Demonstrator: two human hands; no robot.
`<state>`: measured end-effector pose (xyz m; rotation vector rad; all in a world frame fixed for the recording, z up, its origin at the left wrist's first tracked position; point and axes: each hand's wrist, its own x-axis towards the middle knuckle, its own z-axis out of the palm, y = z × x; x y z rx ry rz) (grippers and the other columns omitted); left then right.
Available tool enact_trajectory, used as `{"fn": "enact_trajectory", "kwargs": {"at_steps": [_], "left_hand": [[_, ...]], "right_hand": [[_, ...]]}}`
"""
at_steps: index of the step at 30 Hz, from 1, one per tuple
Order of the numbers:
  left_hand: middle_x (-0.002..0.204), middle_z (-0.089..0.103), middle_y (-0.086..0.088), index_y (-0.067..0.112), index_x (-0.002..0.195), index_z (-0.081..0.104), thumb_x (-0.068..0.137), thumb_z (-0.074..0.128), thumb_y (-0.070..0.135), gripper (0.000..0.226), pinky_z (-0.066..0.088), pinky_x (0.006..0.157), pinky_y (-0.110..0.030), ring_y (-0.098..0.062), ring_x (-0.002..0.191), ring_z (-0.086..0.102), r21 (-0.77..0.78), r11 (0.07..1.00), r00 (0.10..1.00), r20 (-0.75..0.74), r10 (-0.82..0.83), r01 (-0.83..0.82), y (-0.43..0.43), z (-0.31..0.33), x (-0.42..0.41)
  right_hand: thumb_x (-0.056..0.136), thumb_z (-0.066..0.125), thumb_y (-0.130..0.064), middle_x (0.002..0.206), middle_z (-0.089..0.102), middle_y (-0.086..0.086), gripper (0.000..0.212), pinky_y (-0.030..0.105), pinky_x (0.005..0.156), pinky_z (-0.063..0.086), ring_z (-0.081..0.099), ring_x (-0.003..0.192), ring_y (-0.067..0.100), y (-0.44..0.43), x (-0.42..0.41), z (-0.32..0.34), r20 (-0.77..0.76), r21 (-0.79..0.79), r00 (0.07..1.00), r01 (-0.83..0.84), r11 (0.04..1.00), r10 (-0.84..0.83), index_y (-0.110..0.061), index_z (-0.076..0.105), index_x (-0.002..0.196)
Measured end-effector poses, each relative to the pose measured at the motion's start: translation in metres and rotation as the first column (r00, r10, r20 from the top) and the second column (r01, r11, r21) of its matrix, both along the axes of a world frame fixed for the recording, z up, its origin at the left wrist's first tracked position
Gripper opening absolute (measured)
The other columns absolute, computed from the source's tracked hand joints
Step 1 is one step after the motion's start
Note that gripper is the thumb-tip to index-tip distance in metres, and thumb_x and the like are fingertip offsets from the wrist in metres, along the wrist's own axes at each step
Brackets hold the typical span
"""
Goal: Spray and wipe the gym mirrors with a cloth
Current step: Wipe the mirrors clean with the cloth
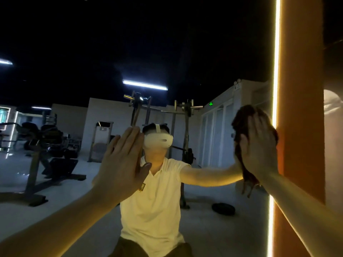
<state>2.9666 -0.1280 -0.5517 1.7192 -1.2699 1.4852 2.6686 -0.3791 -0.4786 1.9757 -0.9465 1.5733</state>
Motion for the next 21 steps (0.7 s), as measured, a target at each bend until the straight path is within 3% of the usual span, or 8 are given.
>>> {"fn": "enact_trajectory", "kwargs": {"at_steps": [3, 6, 10, 16, 19, 21], "left_hand": [[0.166, 0.035, -0.015, 0.005, 0.157, 0.041, 0.096, 0.055, 0.047, 0.075, 0.015, 0.127, -0.046, -0.029, 0.156, 0.029, -0.034, 0.997, 0.998, -0.002, -0.064, 0.064, 0.003, -0.008, 0.001], [0.165, 0.037, -0.015, 0.006, 0.157, 0.042, 0.096, 0.057, 0.043, 0.073, 0.015, 0.127, -0.045, -0.03, 0.154, 0.031, -0.063, 0.991, 0.992, -0.04, -0.12, 0.117, 0.004, -0.022, 0.003], [0.159, 0.045, -0.017, 0.003, 0.152, 0.047, 0.092, 0.063, 0.032, 0.067, 0.027, 0.122, -0.05, -0.032, 0.149, 0.037, -0.137, 0.967, 0.973, -0.058, -0.223, 0.213, 0.016, -0.042, 0.007], [0.148, 0.052, -0.016, 0.006, 0.146, 0.054, 0.096, 0.062, 0.027, 0.055, 0.042, 0.111, -0.053, -0.034, 0.132, 0.053, -0.159, 0.935, 0.932, -0.134, -0.338, 0.316, 0.044, -0.073, 0.025], [0.146, 0.055, -0.016, 0.005, 0.147, 0.053, 0.101, 0.044, 0.031, 0.053, 0.038, 0.112, -0.043, -0.03, 0.133, 0.053, -0.18, 0.929, 0.914, -0.194, -0.357, 0.324, 0.056, -0.09, 0.019], [0.149, 0.054, -0.016, 0.003, 0.147, 0.053, 0.1, 0.045, 0.029, 0.055, 0.038, 0.115, -0.044, -0.03, 0.136, 0.052, -0.118, 0.942, 0.928, -0.17, -0.332, 0.315, 0.059, -0.105, 0.016]], "right_hand": [[0.11, 0.01, -0.041, 0.164, 0.031, 0.021, 0.067, 0.057, 0.124, 0.022, 0.024, 0.155, 0.035, 0.004, 0.003, -0.016, 0.209, 0.206, 0.975, 0.036, 0.978, -0.08, 0.001, 0.029, 0.158], [0.109, 0.001, -0.045, 0.166, 0.027, 0.021, 0.071, 0.055, 0.126, 0.02, 0.022, 0.155, 0.037, 0.039, 0.061, -0.016, 0.241, 0.164, 0.969, 0.009, 0.986, -0.049, -0.001, 0.021, 0.16], [0.107, 0.007, -0.042, 0.171, 0.011, 0.016, 0.066, 0.051, 0.129, 0.01, 0.006, 0.159, 0.033, 0.091, 0.134, -0.023, 0.117, 0.052, 0.993, -0.015, 0.999, 0.009, -0.007, 0.008, 0.163], [0.109, 0.015, -0.039, 0.169, 0.001, 0.016, 0.06, 0.051, 0.128, 0.002, 0.001, 0.157, 0.033, 0.156, 0.207, -0.068, -0.21, -0.169, 0.973, -0.136, 0.976, 0.099, -0.008, 0.002, 0.159], [0.107, 0.019, -0.04, 0.17, 0.016, 0.013, 0.062, 0.048, 0.128, 0.003, 0.013, 0.158, 0.032, 0.176, 0.219, -0.097, -0.444, -0.255, 0.889, -0.243, 0.936, 0.11, -0.01, 0.021, 0.161], [0.107, 0.02, -0.042, 0.168, 0.027, 0.01, 0.061, 0.046, 0.127, 0.007, 0.022, 0.156, 0.03, 0.176, 0.211, -0.113, -0.613, -0.327, 0.788, -0.315, 0.891, 0.053, -0.013, 0.036, 0.158]]}}
